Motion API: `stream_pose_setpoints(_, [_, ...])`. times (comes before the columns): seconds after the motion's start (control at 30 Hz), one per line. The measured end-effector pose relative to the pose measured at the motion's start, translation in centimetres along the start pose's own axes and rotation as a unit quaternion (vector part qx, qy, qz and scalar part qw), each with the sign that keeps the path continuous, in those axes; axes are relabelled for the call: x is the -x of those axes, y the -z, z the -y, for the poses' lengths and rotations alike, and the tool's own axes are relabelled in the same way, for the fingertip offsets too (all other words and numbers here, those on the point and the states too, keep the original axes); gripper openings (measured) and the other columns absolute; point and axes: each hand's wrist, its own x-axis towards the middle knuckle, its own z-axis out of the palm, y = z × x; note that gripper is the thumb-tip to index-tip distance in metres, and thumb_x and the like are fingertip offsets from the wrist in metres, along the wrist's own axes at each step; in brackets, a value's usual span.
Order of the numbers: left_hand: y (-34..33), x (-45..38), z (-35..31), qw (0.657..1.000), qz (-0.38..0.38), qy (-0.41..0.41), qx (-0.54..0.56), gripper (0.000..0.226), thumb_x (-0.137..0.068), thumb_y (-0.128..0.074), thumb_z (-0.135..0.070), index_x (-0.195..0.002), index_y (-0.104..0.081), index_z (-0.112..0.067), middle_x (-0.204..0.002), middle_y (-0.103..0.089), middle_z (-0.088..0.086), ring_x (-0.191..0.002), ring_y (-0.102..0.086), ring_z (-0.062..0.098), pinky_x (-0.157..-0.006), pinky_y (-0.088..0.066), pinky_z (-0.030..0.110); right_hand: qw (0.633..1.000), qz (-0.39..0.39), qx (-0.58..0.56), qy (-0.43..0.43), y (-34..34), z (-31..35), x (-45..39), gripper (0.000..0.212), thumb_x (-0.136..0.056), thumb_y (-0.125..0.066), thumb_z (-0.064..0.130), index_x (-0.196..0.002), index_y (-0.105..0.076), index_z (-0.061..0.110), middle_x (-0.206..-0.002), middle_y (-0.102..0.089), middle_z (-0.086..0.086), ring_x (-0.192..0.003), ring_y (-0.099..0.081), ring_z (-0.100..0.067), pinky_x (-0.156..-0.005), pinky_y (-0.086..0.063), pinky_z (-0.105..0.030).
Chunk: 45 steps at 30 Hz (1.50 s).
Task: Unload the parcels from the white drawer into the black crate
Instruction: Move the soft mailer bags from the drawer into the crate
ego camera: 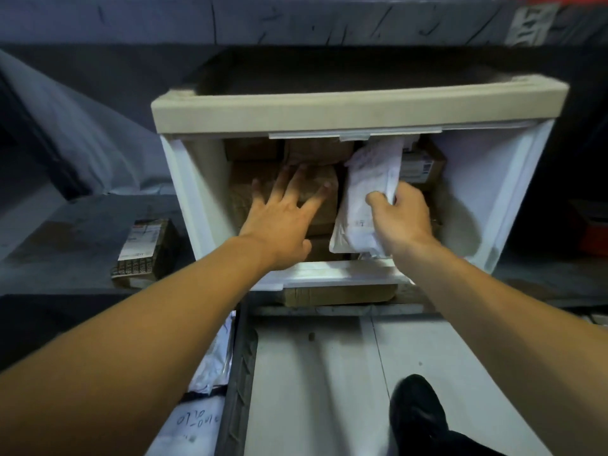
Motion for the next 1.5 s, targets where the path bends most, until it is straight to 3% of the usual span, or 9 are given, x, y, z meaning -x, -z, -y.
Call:
stream_pose_setpoints(0.1, [1.5, 1.1, -0.1, 0.999, -0.006, 0.012, 0.041, 0.072, -0.096, -0.058, -0.041, -0.158, -0.022, -0.029, -0.169, 0.007, 0.012, -0.155, 0.013, 0.034, -0.121, -0.003, 0.064, 0.995, 0.024, -0.093, -0.035, 2.7, 1.4, 1.3, 0.028, -0.097, -0.061, 0.013, -0.072, -0.054, 0.020, -0.058, -0.051, 0.010, -0.055, -0.047, -0.011, -0.047, -0.037, -0.024])
stream_pose_setpoints(0.27, [4.5, 4.7, -1.3, 0.940, -0.125, 0.087, 0.307, 0.040, -0.105, -0.049, -0.031, -0.141, -0.055, -0.016, -0.144, -0.054, 0.008, -0.135, -0.047, 0.025, -0.107, -0.036, 0.032, 0.968, 0.123, -0.195, -0.104, 6.1, 3.6, 4.4, 0.012, -0.099, -0.066, 0.014, -0.109, -0.071, 0.017, -0.084, -0.072, 0.002, -0.079, -0.067, -0.018, -0.051, -0.045, -0.020])
stream_pose_setpoints(0.43, [6.7, 8.2, -1.7, 0.727, 0.010, 0.209, 0.654, 0.035, -0.101, -0.056, -0.045, -0.106, -0.073, -0.015, -0.111, -0.075, 0.005, -0.108, -0.069, 0.028, -0.097, -0.055, 0.048, 0.941, 0.199, -0.246, -0.120, 5.7, 5.6, 7.9, 0.023, -0.100, -0.063, 0.010, -0.121, -0.069, 0.013, -0.106, -0.079, -0.004, -0.089, -0.077, -0.018, -0.060, -0.057, -0.029])
stream_pose_setpoints(0.57, [7.7, 11.5, -0.6, 0.663, -0.007, 0.231, 0.712, 0.017, -0.102, -0.061, -0.018, -0.090, -0.069, -0.010, -0.096, -0.077, 0.008, -0.086, -0.074, 0.019, -0.069, -0.062, 0.032, 0.922, 0.252, -0.257, -0.142, 4.3, 7.4, 10.7, 0.021, -0.101, -0.062, 0.012, -0.120, -0.069, 0.011, -0.098, -0.079, -0.004, -0.067, -0.076, -0.014, -0.042, -0.052, -0.023])
stream_pose_setpoints(0.63, [7.9, 13.0, 0.8, 0.661, -0.027, 0.237, 0.712, 0.016, -0.101, -0.061, -0.012, -0.087, -0.067, -0.008, -0.092, -0.075, 0.009, -0.080, -0.073, 0.019, -0.062, -0.061, 0.029, 0.927, 0.258, -0.234, -0.143, 3.5, 7.9, 11.4, 0.015, -0.100, -0.064, 0.018, -0.113, -0.072, 0.015, -0.092, -0.078, -0.004, -0.059, -0.072, -0.010, -0.038, -0.047, -0.020])
stream_pose_setpoints(0.73, [7.7, 14.8, 3.1, 0.663, -0.054, 0.246, 0.705, 0.012, -0.101, -0.060, -0.009, -0.093, -0.066, -0.003, -0.089, -0.072, 0.012, -0.077, -0.069, 0.020, -0.057, -0.061, 0.029, 0.947, 0.245, -0.173, -0.112, 1.7, 8.0, 12.0, 0.012, -0.099, -0.067, 0.023, -0.104, -0.075, 0.016, -0.096, -0.079, -0.002, -0.081, -0.076, -0.017, -0.059, -0.058, -0.031])
stream_pose_setpoints(1.07, [5.8, 15.3, 4.6, 0.684, -0.125, 0.278, 0.663, 0.008, -0.100, -0.061, -0.011, -0.094, -0.066, -0.008, -0.096, -0.075, 0.013, -0.085, -0.072, 0.023, -0.082, -0.061, 0.047, 0.954, 0.238, -0.158, -0.091, -2.0, 7.6, 12.0, 0.014, -0.099, -0.066, 0.024, -0.103, -0.076, 0.015, -0.105, -0.078, -0.008, -0.100, -0.074, -0.031, -0.095, -0.056, -0.056])
stream_pose_setpoints(1.23, [6.0, 15.4, 4.0, 0.756, -0.248, 0.275, 0.540, 0.021, -0.088, -0.076, -0.014, -0.094, -0.065, -0.031, -0.100, -0.067, -0.008, -0.082, -0.060, 0.007, -0.074, -0.050, 0.018, 0.962, 0.161, -0.208, -0.079, -3.1, 7.9, 12.4, 0.012, -0.100, -0.064, 0.018, -0.095, -0.074, 0.023, -0.101, -0.078, 0.000, -0.095, -0.073, -0.020, -0.094, -0.059, -0.048])
stream_pose_setpoints(1.5, [6.6, 15.0, 0.5, 0.657, -0.139, 0.189, 0.716, 0.049, -0.092, -0.072, -0.034, -0.138, -0.059, -0.022, -0.124, -0.069, -0.006, -0.116, -0.066, 0.011, -0.099, -0.056, 0.040, 0.956, 0.214, -0.200, 0.018, -4.3, 9.2, 14.8, 0.019, -0.101, -0.061, 0.015, -0.104, -0.079, 0.022, -0.091, -0.076, -0.001, -0.080, -0.068, -0.009, -0.073, -0.057, -0.027])
